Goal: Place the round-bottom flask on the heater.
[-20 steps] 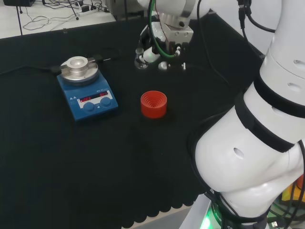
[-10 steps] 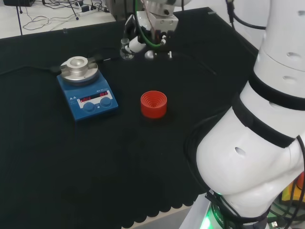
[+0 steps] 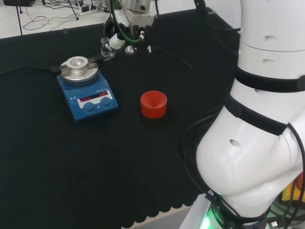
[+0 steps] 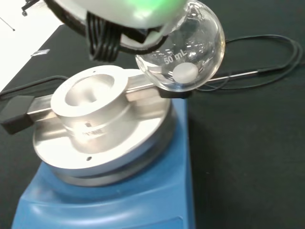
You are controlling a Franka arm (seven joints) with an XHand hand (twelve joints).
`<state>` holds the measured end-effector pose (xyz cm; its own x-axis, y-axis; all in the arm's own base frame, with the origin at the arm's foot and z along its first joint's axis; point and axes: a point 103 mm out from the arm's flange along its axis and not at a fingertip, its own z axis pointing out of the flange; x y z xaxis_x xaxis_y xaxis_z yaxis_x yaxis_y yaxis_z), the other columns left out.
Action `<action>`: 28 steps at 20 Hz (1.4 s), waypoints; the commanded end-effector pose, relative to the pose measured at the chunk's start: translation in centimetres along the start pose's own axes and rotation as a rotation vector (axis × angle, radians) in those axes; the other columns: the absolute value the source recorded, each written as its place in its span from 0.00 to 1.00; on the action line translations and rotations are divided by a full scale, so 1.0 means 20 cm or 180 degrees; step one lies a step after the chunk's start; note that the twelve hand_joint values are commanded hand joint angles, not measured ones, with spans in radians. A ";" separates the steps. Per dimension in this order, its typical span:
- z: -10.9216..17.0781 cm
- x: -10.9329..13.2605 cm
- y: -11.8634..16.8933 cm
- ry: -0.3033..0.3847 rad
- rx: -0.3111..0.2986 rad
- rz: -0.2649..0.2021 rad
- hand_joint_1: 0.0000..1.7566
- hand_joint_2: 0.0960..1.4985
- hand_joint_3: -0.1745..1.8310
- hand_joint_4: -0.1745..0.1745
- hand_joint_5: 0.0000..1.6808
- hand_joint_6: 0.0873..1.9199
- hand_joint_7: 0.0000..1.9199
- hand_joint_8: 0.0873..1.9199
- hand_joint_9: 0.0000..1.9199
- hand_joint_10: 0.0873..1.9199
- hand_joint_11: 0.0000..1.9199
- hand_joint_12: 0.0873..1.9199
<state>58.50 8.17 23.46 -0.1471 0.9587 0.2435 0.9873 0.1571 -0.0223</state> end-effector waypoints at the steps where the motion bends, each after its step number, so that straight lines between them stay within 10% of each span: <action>1: 0.06 0.17 0.12 -0.0003 0.0139 -0.0179 0.64 0.39 0.47 0.80 0.70 0.44 0.25 0.30 0.38 0.24 0.21 0.66; 28: 0.21 0.35 0.37 0.0029 0.0338 -0.0438 0.64 0.39 0.48 0.79 0.70 0.45 0.25 0.30 0.38 0.24 0.22 0.66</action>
<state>64.21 16.58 21.76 -0.2775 0.9240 0.2631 0.9494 0.3057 -0.0720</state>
